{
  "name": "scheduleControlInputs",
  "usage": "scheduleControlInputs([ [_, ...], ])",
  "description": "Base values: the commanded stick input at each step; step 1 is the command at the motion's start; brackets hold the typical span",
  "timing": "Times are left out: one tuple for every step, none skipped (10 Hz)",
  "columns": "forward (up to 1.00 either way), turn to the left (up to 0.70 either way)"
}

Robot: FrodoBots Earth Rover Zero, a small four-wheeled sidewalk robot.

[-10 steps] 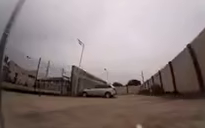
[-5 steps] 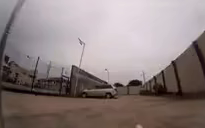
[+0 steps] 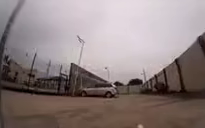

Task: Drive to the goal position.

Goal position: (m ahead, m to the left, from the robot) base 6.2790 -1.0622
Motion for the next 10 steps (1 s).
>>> scheduleControlInputs([
  [0.98, 0.04],
  [0.98, 0.04],
  [0.98, 0.04],
  [0.98, 0.04],
  [0.98, 0.04],
  [0.98, 0.04],
  [0.98, 0.04],
  [0.98, -0.27],
  [0.98, -0.29],
  [0.98, -0.29],
])
